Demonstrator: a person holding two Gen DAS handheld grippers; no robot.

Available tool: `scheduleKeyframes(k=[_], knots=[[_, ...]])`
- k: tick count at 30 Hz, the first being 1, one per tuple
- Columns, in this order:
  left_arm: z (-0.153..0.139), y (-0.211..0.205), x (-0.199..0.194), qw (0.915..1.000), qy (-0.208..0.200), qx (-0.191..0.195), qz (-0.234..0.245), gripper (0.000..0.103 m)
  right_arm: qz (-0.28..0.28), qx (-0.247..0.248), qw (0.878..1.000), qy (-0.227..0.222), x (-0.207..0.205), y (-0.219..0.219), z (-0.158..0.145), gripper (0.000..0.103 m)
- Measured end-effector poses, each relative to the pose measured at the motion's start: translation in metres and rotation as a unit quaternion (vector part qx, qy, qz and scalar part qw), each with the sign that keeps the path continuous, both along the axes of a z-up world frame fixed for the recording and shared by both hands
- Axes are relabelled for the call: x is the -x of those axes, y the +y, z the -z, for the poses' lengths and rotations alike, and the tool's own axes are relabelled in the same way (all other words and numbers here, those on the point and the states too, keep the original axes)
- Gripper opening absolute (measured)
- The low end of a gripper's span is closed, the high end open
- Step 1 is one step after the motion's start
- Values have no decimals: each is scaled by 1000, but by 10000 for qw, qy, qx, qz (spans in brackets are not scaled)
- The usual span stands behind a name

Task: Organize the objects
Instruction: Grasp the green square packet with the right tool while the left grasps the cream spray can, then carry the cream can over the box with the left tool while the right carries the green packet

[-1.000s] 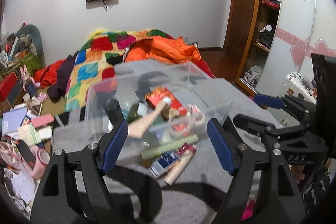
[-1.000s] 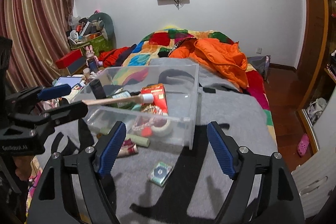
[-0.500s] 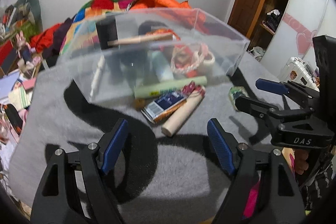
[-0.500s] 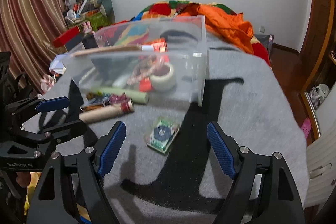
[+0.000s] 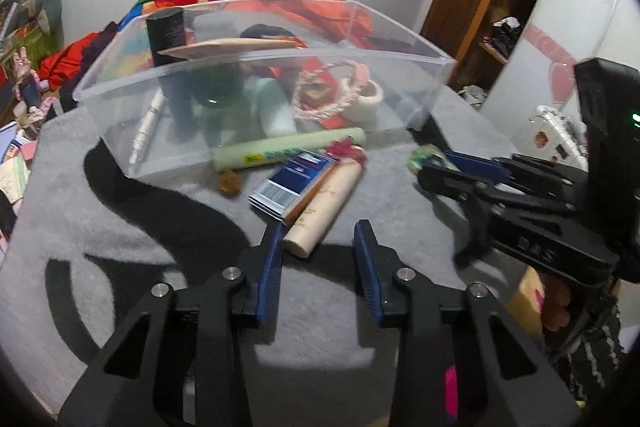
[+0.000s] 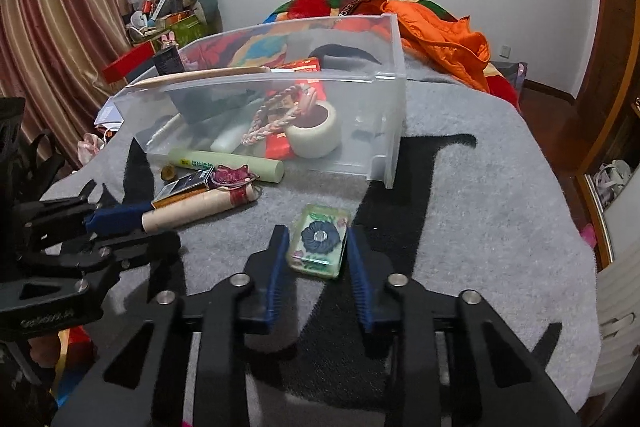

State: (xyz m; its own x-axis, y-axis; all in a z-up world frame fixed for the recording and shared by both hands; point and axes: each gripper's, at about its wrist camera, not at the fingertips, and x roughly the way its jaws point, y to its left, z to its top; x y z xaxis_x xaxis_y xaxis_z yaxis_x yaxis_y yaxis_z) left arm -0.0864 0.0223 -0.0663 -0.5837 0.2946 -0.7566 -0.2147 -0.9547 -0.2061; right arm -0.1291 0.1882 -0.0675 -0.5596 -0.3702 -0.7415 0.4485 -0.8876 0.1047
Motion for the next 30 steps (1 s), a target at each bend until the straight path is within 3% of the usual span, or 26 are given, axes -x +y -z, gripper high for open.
scheduleKeyframes(k=[5, 15, 19, 20, 30], knots=[[0, 14, -6, 9998, 35, 74, 200, 36, -3, -19, 10000, 25, -2, 5, -2, 23], [1, 29, 30, 9988, -103, 157, 452, 36, -20, 30, 10000, -10, 5, -3, -1, 23], [4, 36, 31, 9984, 51, 295, 486, 22, -52, -40, 10000, 31, 1, -6, 2, 22], [5, 36, 30, 9983, 80, 317, 473, 15, -62, -36, 10000, 51, 0, -5, 2, 22], [-5, 30, 5, 9987, 188, 173, 431, 14, 49, 286, 9992, 263, -9, 8, -19, 22]])
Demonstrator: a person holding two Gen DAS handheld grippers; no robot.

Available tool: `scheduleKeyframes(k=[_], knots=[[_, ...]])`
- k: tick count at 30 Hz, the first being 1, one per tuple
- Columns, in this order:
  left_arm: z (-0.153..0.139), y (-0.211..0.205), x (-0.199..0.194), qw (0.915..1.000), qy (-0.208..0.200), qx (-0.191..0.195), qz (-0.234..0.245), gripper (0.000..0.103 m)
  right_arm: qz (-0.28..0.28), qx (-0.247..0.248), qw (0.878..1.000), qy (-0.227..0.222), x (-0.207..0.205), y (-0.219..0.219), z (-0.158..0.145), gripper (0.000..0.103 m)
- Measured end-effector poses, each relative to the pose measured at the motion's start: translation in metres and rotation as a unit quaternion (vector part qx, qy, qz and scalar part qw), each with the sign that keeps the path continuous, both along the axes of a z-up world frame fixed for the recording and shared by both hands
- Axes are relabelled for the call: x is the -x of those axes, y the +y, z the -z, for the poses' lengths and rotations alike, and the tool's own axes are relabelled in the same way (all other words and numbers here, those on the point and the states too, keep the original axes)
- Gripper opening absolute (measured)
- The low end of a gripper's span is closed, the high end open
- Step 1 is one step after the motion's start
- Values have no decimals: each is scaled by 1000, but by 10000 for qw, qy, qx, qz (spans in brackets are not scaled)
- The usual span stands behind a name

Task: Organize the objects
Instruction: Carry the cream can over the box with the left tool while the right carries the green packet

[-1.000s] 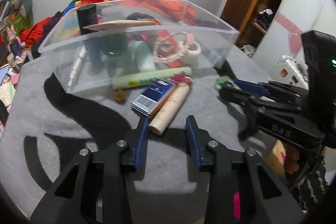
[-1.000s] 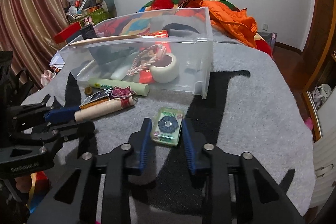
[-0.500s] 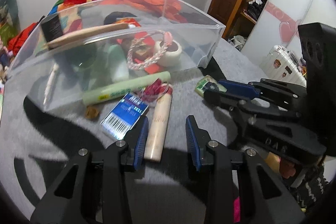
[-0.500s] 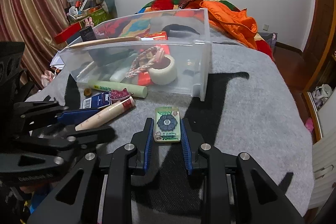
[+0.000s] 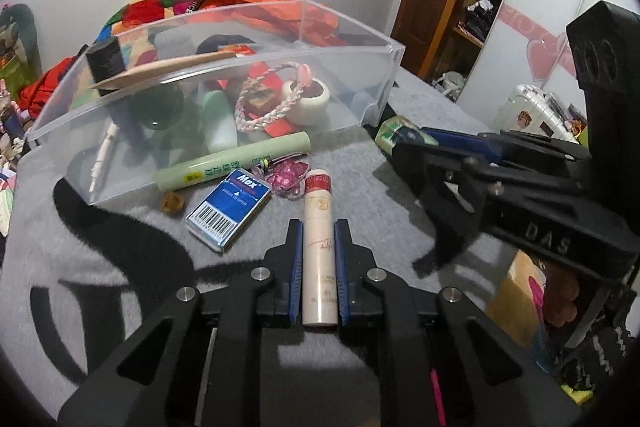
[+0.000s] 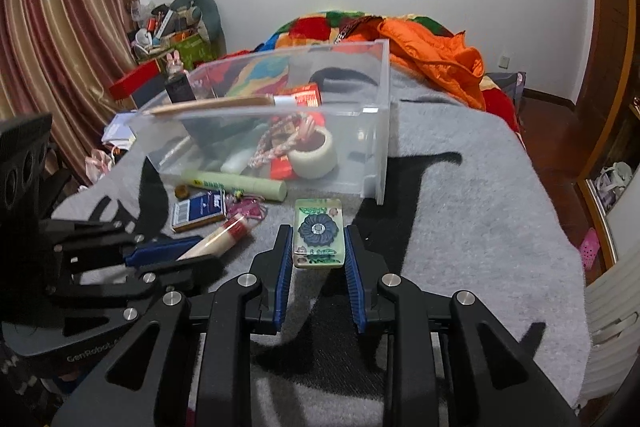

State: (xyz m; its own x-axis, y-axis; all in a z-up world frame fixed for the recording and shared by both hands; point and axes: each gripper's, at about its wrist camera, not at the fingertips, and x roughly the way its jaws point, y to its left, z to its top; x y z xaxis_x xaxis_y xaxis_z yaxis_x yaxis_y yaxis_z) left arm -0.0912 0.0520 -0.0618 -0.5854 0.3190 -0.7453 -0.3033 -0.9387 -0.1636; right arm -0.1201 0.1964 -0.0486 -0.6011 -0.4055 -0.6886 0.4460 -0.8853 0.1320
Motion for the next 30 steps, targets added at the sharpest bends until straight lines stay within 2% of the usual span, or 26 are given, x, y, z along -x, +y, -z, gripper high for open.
scheduleKeyframes(k=[6, 16, 25, 30], knots=[[-21, -10, -8, 9994, 256, -168, -180, 14, 36, 111, 9997, 198, -4, 3, -17, 22], [-60, -22, 6, 9958, 755, -314, -416, 14, 85, 328, 9980, 538, -1, 4, -46, 22], [-83, -30, 29, 9933, 974, -284, -559, 14, 126, 290, 9958, 859, 18, -2, -70, 22], [-86, -32, 50, 9937, 935, -243, -576, 14, 160, 330, 9958, 844, 36, -6, -75, 22]])
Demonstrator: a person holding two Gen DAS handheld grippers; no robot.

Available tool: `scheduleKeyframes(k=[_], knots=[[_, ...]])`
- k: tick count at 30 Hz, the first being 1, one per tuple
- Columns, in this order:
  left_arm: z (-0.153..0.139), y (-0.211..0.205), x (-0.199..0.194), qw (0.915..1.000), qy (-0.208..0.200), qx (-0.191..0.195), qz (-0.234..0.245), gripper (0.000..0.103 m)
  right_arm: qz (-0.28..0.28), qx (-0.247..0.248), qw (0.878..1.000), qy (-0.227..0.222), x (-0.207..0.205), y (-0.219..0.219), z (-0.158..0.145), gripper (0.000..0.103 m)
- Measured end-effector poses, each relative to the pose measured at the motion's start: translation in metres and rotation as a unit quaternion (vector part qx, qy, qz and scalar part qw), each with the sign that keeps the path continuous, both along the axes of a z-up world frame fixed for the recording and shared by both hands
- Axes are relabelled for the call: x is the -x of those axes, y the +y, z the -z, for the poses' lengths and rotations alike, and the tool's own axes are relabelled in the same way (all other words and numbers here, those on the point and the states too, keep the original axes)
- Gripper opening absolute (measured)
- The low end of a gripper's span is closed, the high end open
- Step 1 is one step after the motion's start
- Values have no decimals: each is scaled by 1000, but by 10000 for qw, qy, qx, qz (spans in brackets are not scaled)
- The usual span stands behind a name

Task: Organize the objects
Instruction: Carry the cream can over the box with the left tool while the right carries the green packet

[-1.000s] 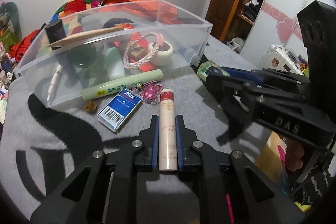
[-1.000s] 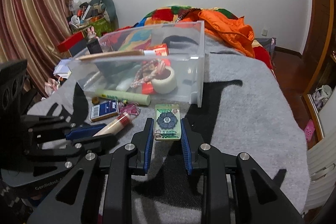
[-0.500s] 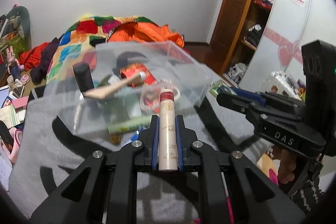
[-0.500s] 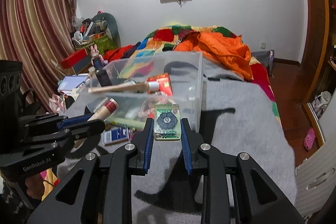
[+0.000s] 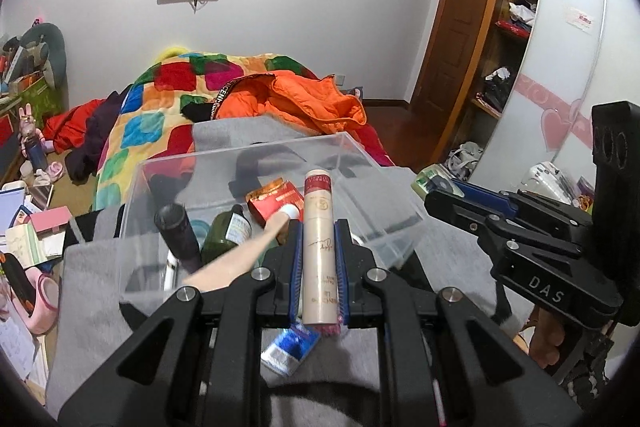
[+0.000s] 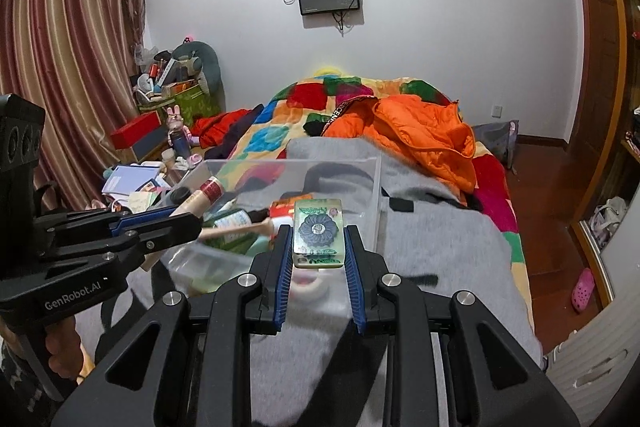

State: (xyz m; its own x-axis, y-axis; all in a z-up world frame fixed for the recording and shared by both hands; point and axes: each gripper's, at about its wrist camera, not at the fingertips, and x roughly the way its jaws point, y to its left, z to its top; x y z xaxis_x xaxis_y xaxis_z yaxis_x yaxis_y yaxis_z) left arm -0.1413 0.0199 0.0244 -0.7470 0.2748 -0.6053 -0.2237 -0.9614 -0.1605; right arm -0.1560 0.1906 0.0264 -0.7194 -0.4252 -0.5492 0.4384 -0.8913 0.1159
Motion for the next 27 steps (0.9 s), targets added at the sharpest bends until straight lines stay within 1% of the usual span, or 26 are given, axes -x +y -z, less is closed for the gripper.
scheduleKeyframes(k=[6, 10, 16, 23, 25, 27], knots=[[13, 1, 25, 9996, -272, 8, 0, 14, -22, -86, 9998, -154, 19, -12, 6, 22], [23, 4, 38, 9991, -427, 56, 43, 14, -75, -221, 9993, -292, 30, -22, 18, 22], [38, 5, 52, 9981, -585, 193, 100, 14, -151, -257, 9980, -565, 44, -33, 34, 22], [45, 1, 63, 9973, -715, 110, 135, 14, -248, -438, 9962, -704, 53, -47, 46, 22], [49, 1, 66, 9965, -814, 111, 142, 14, -231, -498, 9961, -691, 54, -49, 47, 22], [49, -1, 66, 9965, -819, 70, 159, 14, -243, -511, 9959, -711, 55, -49, 48, 22]])
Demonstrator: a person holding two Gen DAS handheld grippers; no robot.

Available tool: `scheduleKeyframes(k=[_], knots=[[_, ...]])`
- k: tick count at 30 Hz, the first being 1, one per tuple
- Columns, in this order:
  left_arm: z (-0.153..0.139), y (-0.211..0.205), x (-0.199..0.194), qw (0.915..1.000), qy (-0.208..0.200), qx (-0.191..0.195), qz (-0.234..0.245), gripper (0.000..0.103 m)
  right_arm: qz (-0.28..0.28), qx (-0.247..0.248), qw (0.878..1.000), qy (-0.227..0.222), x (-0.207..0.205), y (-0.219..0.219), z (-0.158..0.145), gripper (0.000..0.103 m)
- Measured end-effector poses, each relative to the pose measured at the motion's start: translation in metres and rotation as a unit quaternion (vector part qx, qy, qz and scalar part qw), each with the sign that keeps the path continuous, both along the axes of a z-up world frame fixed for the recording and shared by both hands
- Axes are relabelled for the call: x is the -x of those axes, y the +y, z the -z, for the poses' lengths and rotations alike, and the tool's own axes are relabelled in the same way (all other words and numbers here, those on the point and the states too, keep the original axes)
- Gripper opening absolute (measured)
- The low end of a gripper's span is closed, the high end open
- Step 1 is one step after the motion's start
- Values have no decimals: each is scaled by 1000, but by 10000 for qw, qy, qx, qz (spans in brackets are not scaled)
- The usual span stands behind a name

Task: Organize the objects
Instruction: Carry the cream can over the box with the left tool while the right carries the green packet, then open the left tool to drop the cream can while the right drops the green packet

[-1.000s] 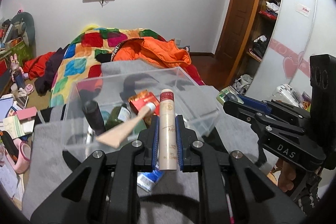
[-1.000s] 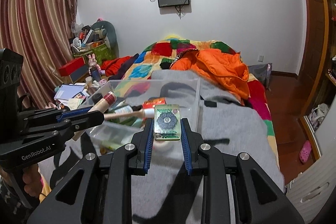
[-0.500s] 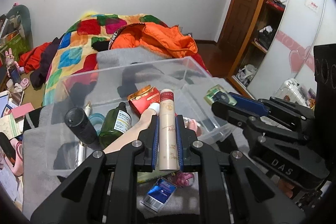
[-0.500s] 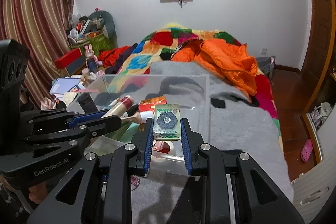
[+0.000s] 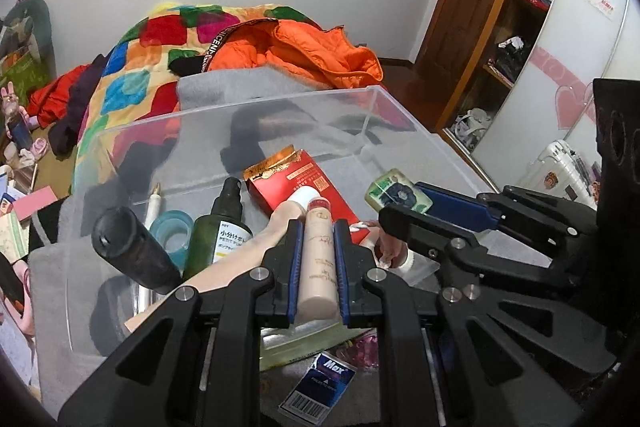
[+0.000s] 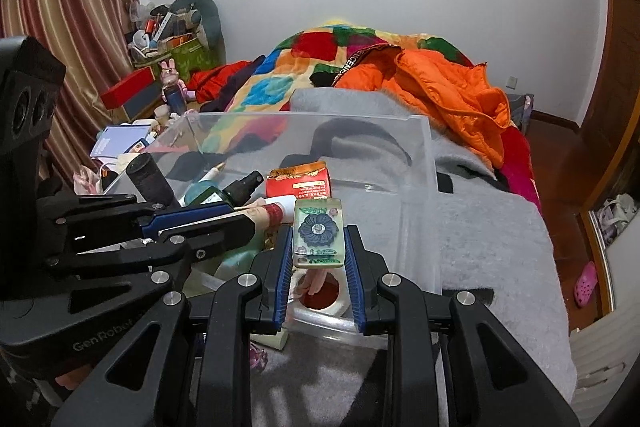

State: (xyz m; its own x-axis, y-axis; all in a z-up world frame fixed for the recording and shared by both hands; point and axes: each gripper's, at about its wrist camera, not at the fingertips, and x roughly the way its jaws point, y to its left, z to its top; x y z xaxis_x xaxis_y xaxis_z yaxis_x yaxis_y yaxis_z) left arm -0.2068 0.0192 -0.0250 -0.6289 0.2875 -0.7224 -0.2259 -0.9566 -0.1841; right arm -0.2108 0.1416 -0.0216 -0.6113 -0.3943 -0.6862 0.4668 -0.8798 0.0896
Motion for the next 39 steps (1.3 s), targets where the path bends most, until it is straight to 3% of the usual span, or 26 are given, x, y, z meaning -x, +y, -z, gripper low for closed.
scheduleKeyframes(k=[13, 21, 27, 32, 39], knots=[[-10, 1, -21, 9999, 123, 1, 59, 17, -110, 88, 9998, -132, -4, 4, -6, 23], [-25, -1, -46, 9995, 313, -19, 67, 32, -151, 124, 9998, 97, -26, 15, -20, 24], [-30, -4, -74, 9989, 459, 37, 104, 42, -178, 296, 9992, 184, -46, 26, -27, 36], [-23, -7, -93, 9991, 388, 87, 115, 44, -179, 278, 9993, 164, -60, 27, -21, 47], [11, -7, -104, 9997, -5, 192, 158, 51, -323, 161, 9993, -93, -68, 18, 2, 49]])
